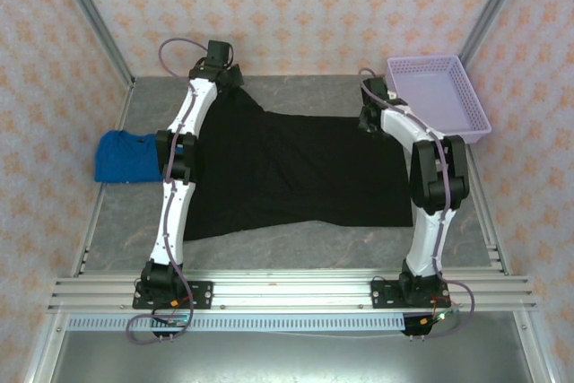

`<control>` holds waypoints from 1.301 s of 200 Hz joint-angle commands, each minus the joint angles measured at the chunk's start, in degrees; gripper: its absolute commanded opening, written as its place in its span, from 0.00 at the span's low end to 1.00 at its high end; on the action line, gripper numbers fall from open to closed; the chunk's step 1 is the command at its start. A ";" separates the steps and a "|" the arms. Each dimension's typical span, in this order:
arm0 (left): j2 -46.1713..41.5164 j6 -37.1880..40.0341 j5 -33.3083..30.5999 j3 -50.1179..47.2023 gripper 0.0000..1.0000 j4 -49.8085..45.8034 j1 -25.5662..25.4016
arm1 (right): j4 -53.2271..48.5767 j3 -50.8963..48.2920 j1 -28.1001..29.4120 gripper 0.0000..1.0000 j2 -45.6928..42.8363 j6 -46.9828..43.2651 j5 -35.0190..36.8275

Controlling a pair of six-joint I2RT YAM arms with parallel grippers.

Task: Fold the inside-out t-shirt

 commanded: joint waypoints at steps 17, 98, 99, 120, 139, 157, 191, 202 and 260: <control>-2.90 -1.66 1.73 -0.04 0.05 -0.79 0.47 | -6.50 8.53 -1.76 0.49 8.14 -3.31 6.21; -3.56 -0.88 2.34 -0.61 0.04 -1.52 0.52 | -20.67 29.84 -4.86 0.57 23.18 -6.66 7.13; -3.59 -0.87 2.30 -0.68 0.04 -1.55 0.50 | -20.69 29.87 -4.92 0.58 23.19 -6.69 7.08; -3.70 -0.61 2.27 -1.11 0.04 -1.15 0.47 | -21.74 31.36 -5.84 0.63 24.34 -7.06 5.97; -3.78 -0.43 2.14 -1.12 0.04 -1.15 0.49 | -21.75 31.73 -6.55 0.66 24.65 -7.64 5.85; -3.88 -0.12 2.05 -1.13 0.04 -1.22 0.47 | -21.70 32.00 -7.54 0.68 25.07 -8.04 4.68; -4.00 0.62 1.25 -1.37 0.03 -1.62 0.53 | -24.46 36.09 -8.59 0.67 28.34 -8.93 -1.95; -4.05 0.73 1.22 -1.32 0.03 -1.67 0.52 | -25.46 37.62 -8.83 0.66 29.45 -8.95 -3.24; -4.22 1.26 1.25 -1.44 0.03 -1.82 0.54 | -26.61 41.40 -9.16 0.37 32.19 -9.37 -6.24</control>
